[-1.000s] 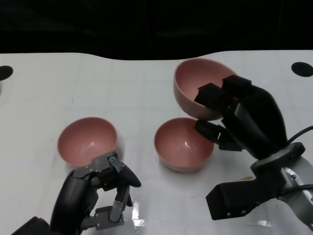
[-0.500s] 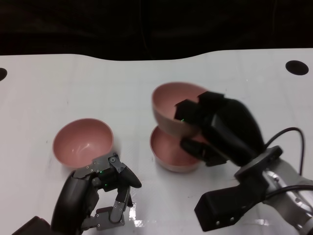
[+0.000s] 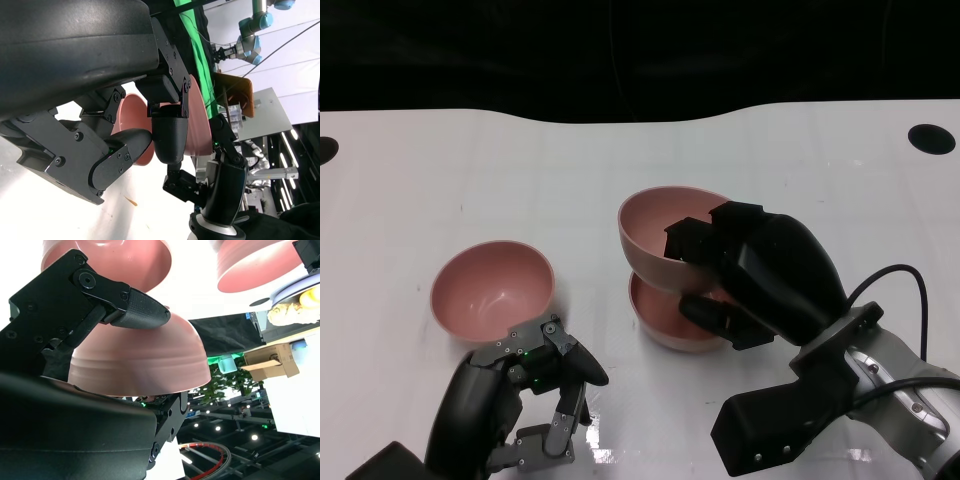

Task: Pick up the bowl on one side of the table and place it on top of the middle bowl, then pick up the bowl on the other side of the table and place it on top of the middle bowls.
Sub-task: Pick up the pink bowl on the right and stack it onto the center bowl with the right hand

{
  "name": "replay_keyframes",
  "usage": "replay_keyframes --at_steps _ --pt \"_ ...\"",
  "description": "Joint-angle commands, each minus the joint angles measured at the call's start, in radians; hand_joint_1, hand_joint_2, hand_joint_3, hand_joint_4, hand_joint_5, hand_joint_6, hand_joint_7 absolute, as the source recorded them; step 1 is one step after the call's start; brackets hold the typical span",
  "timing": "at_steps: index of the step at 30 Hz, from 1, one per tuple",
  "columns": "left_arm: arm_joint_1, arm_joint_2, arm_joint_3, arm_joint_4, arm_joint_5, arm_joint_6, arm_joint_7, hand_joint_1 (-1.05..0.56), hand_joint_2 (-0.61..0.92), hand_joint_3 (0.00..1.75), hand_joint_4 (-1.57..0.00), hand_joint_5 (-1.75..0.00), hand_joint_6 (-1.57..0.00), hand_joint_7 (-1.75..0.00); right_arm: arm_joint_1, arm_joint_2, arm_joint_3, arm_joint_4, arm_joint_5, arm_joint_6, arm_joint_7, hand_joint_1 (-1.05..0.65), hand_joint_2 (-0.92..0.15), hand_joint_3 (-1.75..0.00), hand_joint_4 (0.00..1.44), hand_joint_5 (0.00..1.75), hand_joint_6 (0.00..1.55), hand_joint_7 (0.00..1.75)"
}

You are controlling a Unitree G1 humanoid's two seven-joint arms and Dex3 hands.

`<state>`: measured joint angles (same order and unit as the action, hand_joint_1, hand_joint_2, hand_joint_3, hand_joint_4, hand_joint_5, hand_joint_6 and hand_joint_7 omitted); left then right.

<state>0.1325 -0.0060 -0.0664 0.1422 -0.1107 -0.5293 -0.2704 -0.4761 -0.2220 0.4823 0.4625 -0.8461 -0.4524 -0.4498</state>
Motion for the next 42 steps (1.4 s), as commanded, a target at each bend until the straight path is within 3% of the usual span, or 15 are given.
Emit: replay_keyframes --at_steps 1,10,21,22,23,24,25,26,29,32,42 --pt "0.01 0.002 -0.002 -0.015 -0.013 0.005 -0.002 -0.15 0.45 1.24 -0.8 -1.67 -0.81 -1.29 -0.025 -0.015 0.036 0.059 -0.021 -0.023 0.009 -0.16 -0.25 -1.36 0.99 1.75 0.76 1.75" --pt "0.016 -0.002 -0.009 -0.018 -0.011 0.003 0.005 -0.15 0.46 1.23 -0.8 -1.66 -0.81 -1.29 -0.042 -0.01 0.067 0.139 -0.057 -0.004 -0.033 -0.17 -0.34 -1.25 0.99 1.75 0.75 1.75" --pt "0.023 0.0 -0.009 -0.025 -0.019 0.007 -0.001 -0.15 0.46 1.23 -0.8 -1.67 -0.8 -1.31 -0.039 -0.026 0.071 0.167 -0.069 0.027 -0.032 -0.15 -0.29 -1.31 0.95 1.75 0.75 1.71" --pt "0.024 0.0 -0.009 -0.026 -0.021 0.006 -0.002 -0.15 0.46 1.23 -0.8 -1.67 -0.8 -1.31 -0.038 -0.028 0.071 0.16 -0.066 0.039 -0.002 -0.17 -0.33 -1.23 0.9 1.69 0.77 1.51" --pt "0.024 -0.001 -0.01 -0.026 -0.022 0.005 -0.004 -0.15 0.46 1.23 -0.8 -1.67 -0.8 -1.31 -0.036 -0.032 0.072 0.149 -0.063 0.055 0.038 -0.26 -0.51 -0.9 0.85 1.23 0.79 0.97" --pt "0.024 -0.001 -0.01 -0.026 -0.023 0.003 -0.005 -0.15 0.46 1.23 -0.8 -1.67 -0.8 -1.31 -0.034 -0.036 0.075 0.135 -0.063 0.072 0.077 -0.32 -0.67 -0.66 0.83 0.91 0.82 0.62" --pt "0.025 0.0 -0.01 -0.027 -0.02 0.001 -0.003 -0.16 0.46 1.22 -0.8 -1.67 -0.79 -1.3 -0.03 -0.044 0.079 0.108 -0.07 0.096 0.128 -0.44 -0.81 -0.46 0.72 0.6 0.77 0.3" --pt "0.027 0.0 -0.011 -0.03 -0.015 0.002 0.0 -0.16 0.46 1.22 -0.8 -1.67 -0.79 -1.3 -0.025 -0.051 0.082 0.082 -0.075 0.114 0.164 -0.54 -0.87 -0.43 0.61 0.44 0.68 0.16" --pt "0.03 0.0 -0.012 -0.035 -0.008 0.006 0.005 -0.18 0.47 1.2 -0.79 -1.66 -0.8 -1.28 0.0 -0.062 0.08 0.014 -0.074 0.148 0.224 -0.74 -0.92 -0.46 0.37 0.23 0.46 0.02" --pt "0.03 0.0 -0.012 -0.039 0.0 0.016 0.009 -0.19 0.48 1.18 -0.79 -1.67 -0.81 -1.28 0.036 -0.069 0.067 -0.065 -0.056 0.177 0.271 -0.83 -0.92 -0.57 0.2 0.17 0.31 0.0" --pt "0.021 0.0 -0.007 -0.027 -0.012 0.006 0.0 -0.18 0.48 1.19 -0.79 -1.66 -0.81 -1.26 0.166 -0.101 -0.021 -0.322 0.038 0.215 0.372 -0.86 -0.92 -0.62 0.11 0.18 0.24 0.0"
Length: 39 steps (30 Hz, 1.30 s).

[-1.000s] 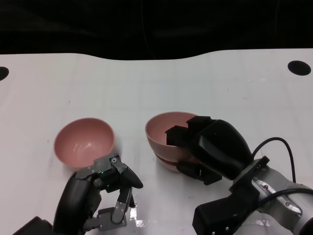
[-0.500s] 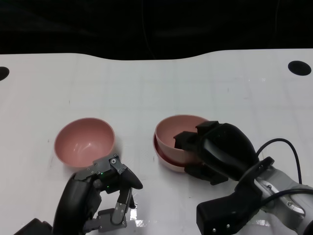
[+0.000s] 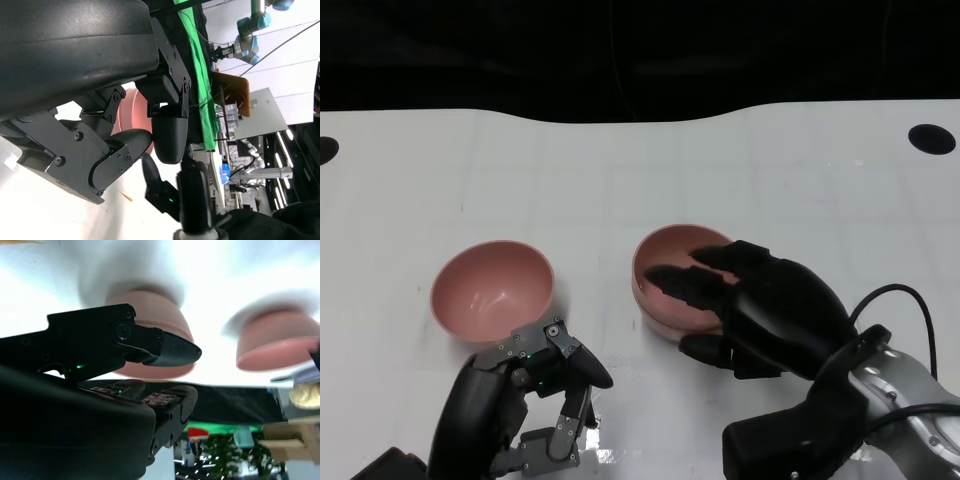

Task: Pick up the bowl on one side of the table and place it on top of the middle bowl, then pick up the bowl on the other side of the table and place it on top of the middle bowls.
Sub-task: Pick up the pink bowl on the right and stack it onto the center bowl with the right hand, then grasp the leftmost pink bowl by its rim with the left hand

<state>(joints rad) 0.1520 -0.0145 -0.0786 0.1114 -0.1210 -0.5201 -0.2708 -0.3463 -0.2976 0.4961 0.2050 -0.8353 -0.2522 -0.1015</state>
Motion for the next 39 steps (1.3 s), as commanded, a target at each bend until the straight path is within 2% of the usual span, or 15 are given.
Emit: replay_keyframes --at_steps 1,4,8,14,18,22,25,27,30,31,34,38,39 --pt "0.001 0.01 0.006 0.004 0.004 -0.006 0.003 -0.17 0.47 1.19 -0.79 -1.66 -0.81 -1.26 0.06 -0.031 -0.051 -0.097 0.04 0.015 0.024 -0.86 -0.92 -0.63 0.1 0.19 0.23 0.0" --pt "0.002 0.013 0.008 0.002 0.007 -0.006 0.004 -0.17 0.46 1.21 -0.8 -1.67 -0.82 -1.26 0.127 -0.037 -0.096 -0.161 0.076 -0.006 -0.011 -0.82 -0.92 -0.6 0.13 0.26 0.27 0.02" --pt "0.004 0.014 0.01 0.0 0.005 -0.005 0.004 -0.17 0.44 1.23 -0.8 -1.67 -0.82 -1.28 0.209 -0.034 -0.148 -0.201 0.11 -0.075 -0.101 -0.69 -0.92 -0.48 0.19 0.59 0.4 0.06" --pt "0.005 0.017 0.013 -0.005 0.01 -0.001 0.008 -0.18 0.44 1.24 -0.8 -1.66 -0.81 -1.31 0.308 -0.009 -0.206 -0.183 0.23 -0.236 -0.194 -0.47 -0.92 -0.25 0.22 0.92 0.53 0.13" --pt "0.004 0.016 0.014 -0.002 -0.001 -0.01 0.0 -0.17 0.44 1.24 -0.79 -1.67 -0.8 -1.31 0.404 0.008 -0.235 -0.237 0.312 -0.263 -0.173 -0.32 -0.92 -0.17 0.3 1.0 0.61 0.18" --pt "0.005 0.015 0.013 -0.004 0.006 -0.017 0.004 -0.16 0.45 1.23 -0.79 -1.66 -0.8 -1.31 0.497 0.026 -0.257 -0.301 0.433 -0.264 -0.114 -0.23 -0.92 -0.17 0.43 1.08 0.71 0.25" --pt "0.008 0.016 0.013 -0.015 0.017 -0.011 0.011 -0.17 0.44 1.23 -0.8 -1.66 -0.8 -1.31 0.558 0.054 -0.267 -0.331 0.53 -0.269 -0.08 -0.16 -0.89 -0.26 0.55 1.09 0.8 0.33" --pt "0.01 0.014 0.013 -0.025 0.016 -0.003 0.015 -0.18 0.44 1.23 -0.79 -1.65 -0.8 -1.3 0.595 0.074 -0.274 -0.347 0.583 -0.262 -0.057 -0.14 -0.7 -0.65 0.59 1.14 0.8 0.45" --pt "0.022 0.016 0.013 -0.054 0.035 0.011 0.028 -0.18 0.45 1.22 -0.77 -1.62 -0.79 -1.27 0.649 0.116 -0.281 -0.368 0.66 -0.252 -0.037 -0.1 -0.51 -1.02 0.65 1.22 0.8 0.68" --pt "0.027 0.019 0.012 -0.07 0.049 0.022 0.036 -0.18 0.46 1.22 -0.77 -1.6 -0.79 -1.26 0.662 0.128 -0.285 -0.371 0.672 -0.252 -0.035 -0.08 -0.48 -1.09 0.66 1.24 0.79 0.75" --pt "0.043 0.025 0.009 -0.123 0.094 0.059 0.062 -0.17 0.48 1.18 -0.76 -1.55 -0.8 -1.23 0.691 0.156 -0.297 -0.373 0.698 -0.258 -0.023 -0.06 -0.47 -1.12 0.69 1.34 0.76 0.97" --pt "0.054 0.039 0.01 -0.204 0.18 0.107 0.105 -0.2 0.52 1.05 -0.74 -1.43 -0.77 -1.15 0.711 0.181 -0.321 -0.375 0.729 -0.233 0.001 -0.06 -0.5 -1.13 0.77 1.43 0.8 1.07" --pt "0.055 0.043 0.012 -0.225 0.197 0.116 0.114 -0.18 0.51 1.05 -0.73 -1.37 -0.74 -1.07 0.714 0.186 -0.326 -0.375 0.74 -0.227 0.008 -0.05 -0.51 -1.16 0.8 1.46 0.82 1.1"
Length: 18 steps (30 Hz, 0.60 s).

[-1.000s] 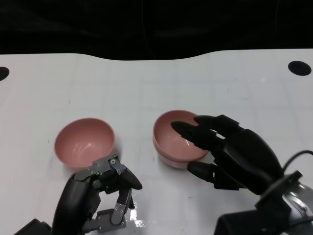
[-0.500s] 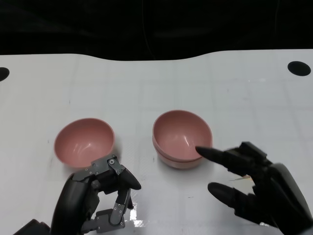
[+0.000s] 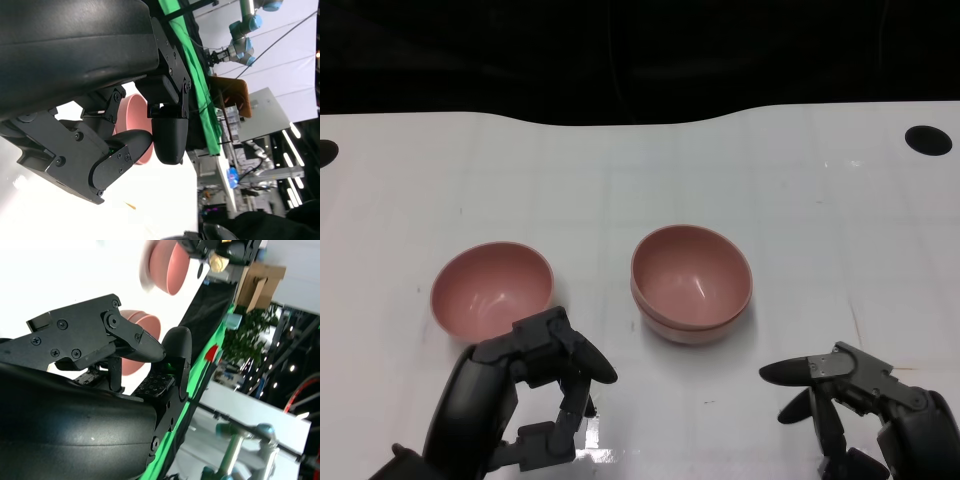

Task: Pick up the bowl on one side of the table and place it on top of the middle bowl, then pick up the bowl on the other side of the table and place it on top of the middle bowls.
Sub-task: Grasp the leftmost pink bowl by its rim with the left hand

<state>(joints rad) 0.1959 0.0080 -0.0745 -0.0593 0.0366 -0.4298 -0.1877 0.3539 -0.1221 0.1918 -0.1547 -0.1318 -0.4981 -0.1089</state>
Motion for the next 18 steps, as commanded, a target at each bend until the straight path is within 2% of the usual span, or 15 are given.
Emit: replay_keyframes --at_steps 1,2,3,5,6,9,10,13,18 --pt "0.01 0.026 0.011 -0.073 0.06 0.033 0.04 -0.18 0.5 1.05 -0.73 -1.33 -0.73 -1.02 0.016 0.015 -0.026 -0.015 0.049 0.025 0.024 -0.04 -0.51 -1.17 0.81 1.48 0.82 1.13" --pt "0.007 0.036 0.017 -0.098 0.094 0.051 0.051 -0.18 0.49 1.05 -0.71 -1.29 -0.72 -0.95 0.014 0.018 -0.031 -0.008 0.061 0.027 0.032 -0.04 -0.51 -1.2 0.82 1.51 0.82 1.16" --pt "0.004 0.046 0.022 -0.119 0.122 0.069 0.06 -0.22 0.53 0.95 -0.65 -1.23 -0.69 -0.78 0.012 0.021 -0.036 -0.002 0.066 0.028 0.039 -0.04 -0.49 -1.28 0.85 1.58 0.82 1.22" --pt "-0.003 0.076 0.033 -0.165 0.183 0.111 0.066 -0.25 0.58 0.84 -0.57 -1.15 -0.67 -0.6 0.004 0.028 -0.043 0.012 0.062 0.026 0.047 -0.04 -0.45 -1.38 0.88 1.65 0.82 1.29" --pt "-0.008 0.096 0.038 -0.189 0.206 0.137 0.058 -0.27 0.64 0.72 -0.49 -1.06 -0.63 -0.49 -0.001 0.032 -0.047 0.018 0.054 0.023 0.047 -0.04 -0.4 -1.47 0.9 1.7 0.83 1.34" --pt "-0.026 0.152 0.049 -0.237 0.265 0.188 0.043 -0.26 0.75 0.44 -0.36 -0.98 -0.57 -0.29 -0.011 0.042 -0.054 0.03 0.037 0.026 0.046 -0.05 -0.35 -1.56 0.91 1.74 0.85 1.4" --pt "-0.037 0.177 0.055 -0.247 0.312 0.193 0.053 -0.26 0.78 0.38 -0.34 -0.96 -0.57 -0.25 -0.013 0.046 -0.055 0.03 0.035 0.035 0.046 -0.05 -0.34 -1.57 0.91 1.74 0.85 1.41" --pt "-0.069 0.245 0.068 -0.268 0.463 0.209 0.086 -0.39 0.87 0.1 -0.38 -0.77 -0.58 -0.09 -0.02 0.057 -0.057 0.035 0.031 0.053 0.046 -0.05 -0.31 -1.6 0.91 1.75 0.85 1.43" --pt "-0.113 0.336 0.057 -0.286 0.696 0.26 0.104 -0.52 0.92 0.03 -0.42 -0.54 -0.52 0.0 -0.032 0.073 -0.063 0.037 0.029 0.084 0.049 -0.04 -0.3 -1.62 0.91 1.75 0.84 1.44"
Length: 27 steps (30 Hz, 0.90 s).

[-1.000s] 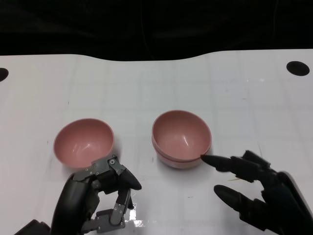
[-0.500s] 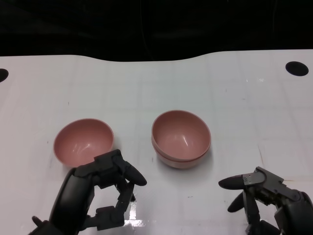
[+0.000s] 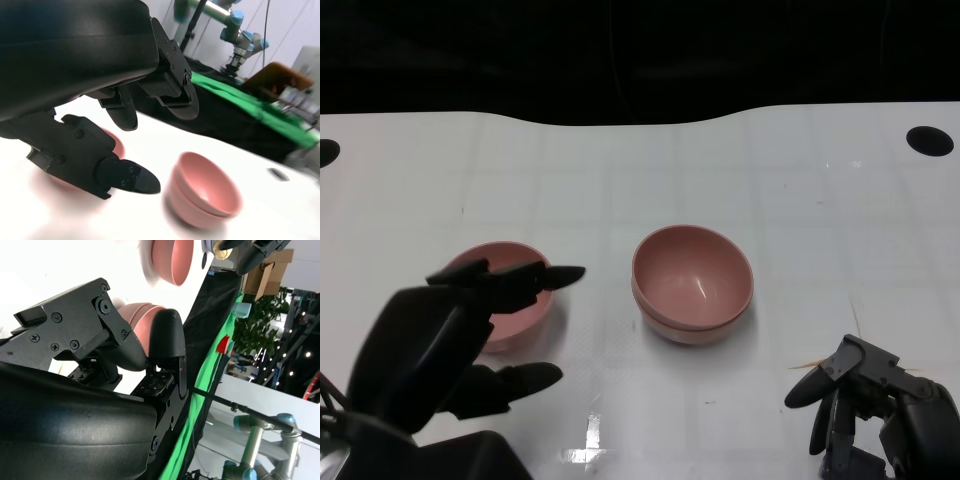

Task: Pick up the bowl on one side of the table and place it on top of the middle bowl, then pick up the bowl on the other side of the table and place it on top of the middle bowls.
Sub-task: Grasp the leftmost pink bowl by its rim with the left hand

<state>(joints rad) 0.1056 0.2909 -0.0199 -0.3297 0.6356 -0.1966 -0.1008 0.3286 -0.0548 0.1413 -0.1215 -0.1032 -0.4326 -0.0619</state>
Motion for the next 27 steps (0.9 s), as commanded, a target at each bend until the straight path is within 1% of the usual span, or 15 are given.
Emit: replay_keyframes --at_steps 1,4,8,11,17,20,27 --pt "-0.035 0.069 -0.005 -0.012 0.143 0.039 0.014 -0.53 0.91 0.02 -0.43 -0.5 -0.51 0.0 -0.008 0.008 -0.013 0.002 0.002 0.025 0.004 -0.04 -0.3 -1.62 0.91 1.75 0.84 1.44" --pt "-0.072 0.093 -0.033 0.008 0.236 0.083 0.0 -0.57 0.91 0.0 -0.44 -0.44 -0.49 0.0 -0.01 0.013 -0.015 -0.004 0.004 0.036 0.008 -0.02 -0.31 -1.61 0.91 1.75 0.83 1.44" --pt "-0.125 0.112 -0.075 0.066 0.297 0.134 -0.029 -0.58 0.91 0.0 -0.43 -0.41 -0.49 0.0 -0.015 0.022 -0.015 -0.005 0.005 0.043 0.012 -0.01 -0.31 -1.59 0.91 1.75 0.83 1.42" --pt "-0.167 0.113 -0.115 0.114 0.34 0.184 -0.058 -0.59 0.91 0.0 -0.42 -0.39 -0.47 0.0 -0.019 0.024 -0.019 -0.002 0.002 0.042 0.014 -0.01 -0.3 -1.59 0.91 1.75 0.84 1.41" --pt "-0.265 0.109 -0.198 0.265 0.376 0.258 -0.097 -0.59 0.92 0.01 -0.51 -0.2 -0.46 0.0 -0.021 0.028 -0.023 -0.001 -0.008 0.044 0.012 -0.02 -0.29 -1.59 0.91 1.75 0.86 1.4" --pt "-0.296 0.113 -0.234 0.335 0.379 0.26 -0.075 -0.61 0.92 0.0 -0.57 -0.18 -0.48 -0.01 -0.017 0.029 -0.024 -0.003 0.0 0.046 0.019 -0.02 -0.29 -1.59 0.91 1.75 0.85 1.4" --pt "-0.389 0.105 -0.348 0.499 0.407 0.324 -0.148 -0.61 0.92 0.06 -0.63 -0.14 -0.47 -0.01 -0.016 0.033 -0.025 -0.01 -0.004 0.049 0.024 0.0 -0.3 -1.59 0.9 1.75 0.84 1.41"
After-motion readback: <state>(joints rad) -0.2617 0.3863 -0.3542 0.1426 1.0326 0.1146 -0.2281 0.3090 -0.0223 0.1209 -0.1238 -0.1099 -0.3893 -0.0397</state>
